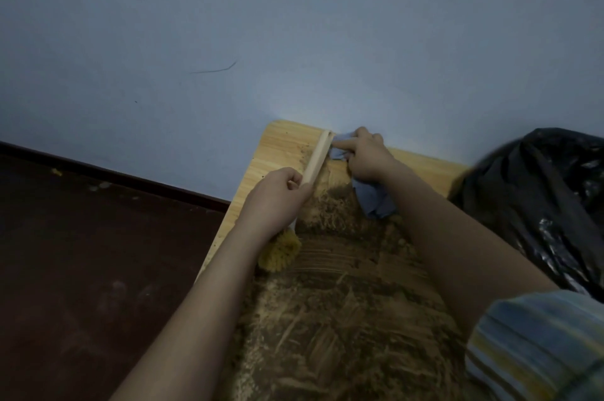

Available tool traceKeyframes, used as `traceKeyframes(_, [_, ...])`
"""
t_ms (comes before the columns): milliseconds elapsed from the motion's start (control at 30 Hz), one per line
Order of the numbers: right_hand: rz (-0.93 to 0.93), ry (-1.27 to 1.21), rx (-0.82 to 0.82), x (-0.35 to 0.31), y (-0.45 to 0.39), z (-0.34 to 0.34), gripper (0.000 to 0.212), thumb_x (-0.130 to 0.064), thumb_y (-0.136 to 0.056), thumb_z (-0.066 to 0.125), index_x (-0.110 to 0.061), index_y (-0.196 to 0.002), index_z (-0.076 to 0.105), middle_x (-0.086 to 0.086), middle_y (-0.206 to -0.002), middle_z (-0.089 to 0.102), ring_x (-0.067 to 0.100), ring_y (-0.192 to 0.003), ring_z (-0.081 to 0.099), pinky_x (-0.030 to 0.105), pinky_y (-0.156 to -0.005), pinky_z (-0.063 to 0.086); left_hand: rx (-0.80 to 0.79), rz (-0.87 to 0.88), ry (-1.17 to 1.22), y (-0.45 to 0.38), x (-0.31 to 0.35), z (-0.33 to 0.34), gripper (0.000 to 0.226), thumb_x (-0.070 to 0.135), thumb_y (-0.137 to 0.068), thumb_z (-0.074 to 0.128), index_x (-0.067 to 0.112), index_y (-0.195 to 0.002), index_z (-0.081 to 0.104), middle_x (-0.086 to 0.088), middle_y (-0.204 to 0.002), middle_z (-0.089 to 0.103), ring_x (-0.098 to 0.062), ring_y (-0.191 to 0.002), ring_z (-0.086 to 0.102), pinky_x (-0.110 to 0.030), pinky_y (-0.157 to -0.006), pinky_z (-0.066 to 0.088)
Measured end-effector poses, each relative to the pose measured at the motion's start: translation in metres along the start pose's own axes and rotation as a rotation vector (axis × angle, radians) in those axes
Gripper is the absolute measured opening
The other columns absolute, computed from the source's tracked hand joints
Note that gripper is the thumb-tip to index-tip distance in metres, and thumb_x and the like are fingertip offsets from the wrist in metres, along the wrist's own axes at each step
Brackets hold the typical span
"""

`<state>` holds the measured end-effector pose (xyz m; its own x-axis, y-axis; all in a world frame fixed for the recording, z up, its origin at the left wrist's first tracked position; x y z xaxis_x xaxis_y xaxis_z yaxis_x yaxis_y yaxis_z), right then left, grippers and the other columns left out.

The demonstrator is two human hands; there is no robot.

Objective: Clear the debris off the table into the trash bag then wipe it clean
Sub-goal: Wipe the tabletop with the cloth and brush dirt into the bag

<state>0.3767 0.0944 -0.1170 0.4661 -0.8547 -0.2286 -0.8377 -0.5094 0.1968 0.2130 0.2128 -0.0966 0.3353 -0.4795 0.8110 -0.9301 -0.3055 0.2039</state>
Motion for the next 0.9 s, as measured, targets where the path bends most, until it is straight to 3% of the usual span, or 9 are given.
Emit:
traceKeyframes(200, [-0.263,-0.056,-0.190,-0.021,0.018,-0.002,0.051,0.011,-0.089,0.041,-0.017,-0.122,0.068,0.005,-0.082,0.052,0.025,-0.076,0.045,0.038,-0.067,0.037,0.041,0.029,-0.048,0.004,0.003,-0.015,0.011,0.037,-0.091,0.055,0.026,-0.089,0.057,0.005,-0.078,0.064,-0.017,-0.071,0.063,-0.033,-0.062,0.048])
traceKeyframes(267, [-0.205,-0.199,-0.087,-0.010,0.014,-0.020,0.053,0.012,-0.087,0.039,-0.017,-0.119,0.070,0.008,-0.061,0.051,0.021,-0.055,0.035,0.032,-0.055,0.030,0.061,0.031,-0.081,0.003,0.004,-0.021,0.011,0.037,-0.091,0.055,0.026,-0.092,0.058,0.005,-0.079,0.064,-0.018,-0.072,0.062,-0.033,-0.063,0.047])
traceKeyframes(333, [-0.063,-0.266,0.102,0.009,0.009,-0.042,0.048,0.001,-0.093,0.039,-0.024,-0.123,0.067,0.013,-0.077,0.059,0.024,-0.055,0.042,0.030,-0.053,0.033,0.094,0.030,-0.132,0.004,0.005,-0.027,0.012,0.036,-0.091,0.055,0.027,-0.097,0.059,0.005,-0.083,0.064,-0.020,-0.076,0.062,-0.033,-0.065,0.047])
traceKeyframes(400, [0.054,-0.187,0.177,0.017,0.004,-0.048,0.045,-0.010,-0.098,0.037,-0.030,-0.129,0.061,0.018,-0.117,0.054,0.036,-0.086,0.055,0.034,-0.063,0.045,0.170,0.046,-0.196,0.003,0.006,-0.035,0.014,0.036,-0.090,0.056,0.027,-0.100,0.061,0.005,-0.086,0.065,-0.020,-0.080,0.062,-0.032,-0.064,0.044])
traceKeyframes(467, [0.132,-0.073,0.188,0.010,-0.002,-0.041,0.043,-0.013,-0.101,0.036,-0.031,-0.135,0.055,0.017,-0.134,0.039,0.042,-0.111,0.045,0.041,-0.077,0.048,0.270,0.051,-0.225,0.003,0.005,-0.049,0.016,0.036,-0.089,0.056,0.028,-0.102,0.062,0.006,-0.087,0.064,-0.020,-0.081,0.061,-0.030,-0.063,0.040])
traceKeyframes(633, [0.212,0.185,0.141,-0.015,-0.011,-0.011,0.038,-0.003,-0.095,0.041,-0.017,-0.130,0.051,0.016,-0.127,0.037,0.036,-0.110,0.041,0.041,-0.082,0.040,0.334,0.041,-0.255,-0.007,-0.005,-0.065,0.019,0.036,-0.088,0.058,0.028,-0.105,0.062,0.009,-0.082,0.059,-0.019,-0.080,0.058,-0.029,-0.061,0.037])
traceKeyframes(767, [0.114,0.179,-0.027,-0.014,-0.016,-0.004,0.047,0.001,-0.095,0.040,-0.023,-0.135,0.048,0.017,-0.131,0.031,0.036,-0.109,0.038,0.045,-0.084,0.040,0.293,0.030,-0.273,-0.011,-0.012,-0.059,0.019,0.035,-0.088,0.060,0.027,-0.105,0.062,0.007,-0.085,0.061,-0.020,-0.079,0.059,-0.030,-0.062,0.039])
traceKeyframes(833, [-0.017,0.077,-0.081,-0.025,-0.008,0.000,0.051,0.000,-0.099,0.037,-0.026,-0.141,0.046,0.015,-0.127,0.036,0.030,-0.093,0.041,0.040,-0.074,0.039,0.289,0.004,-0.277,-0.013,-0.017,-0.059,0.018,0.033,-0.088,0.060,0.025,-0.104,0.062,0.005,-0.087,0.062,-0.022,-0.082,0.059,-0.030,-0.065,0.039])
traceKeyframes(900, [-0.170,-0.002,-0.123,-0.038,0.003,0.004,0.047,0.000,-0.099,0.040,-0.021,-0.139,0.051,0.011,-0.103,0.048,0.022,-0.070,0.038,0.033,-0.062,0.032,0.257,-0.025,-0.290,-0.017,-0.020,-0.058,0.018,0.032,-0.089,0.060,0.022,-0.104,0.061,0.002,-0.090,0.063,-0.023,-0.083,0.058,-0.030,-0.066,0.040])
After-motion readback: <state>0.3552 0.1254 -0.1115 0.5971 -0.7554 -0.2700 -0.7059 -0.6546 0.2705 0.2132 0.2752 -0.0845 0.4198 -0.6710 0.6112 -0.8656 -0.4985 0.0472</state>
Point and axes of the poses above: each hand's wrist, its own y-axis away from the middle knuckle, its own z-axis out of the palm, x = y × z, the point moved 8 cm from there along -y, towards the middle knuckle
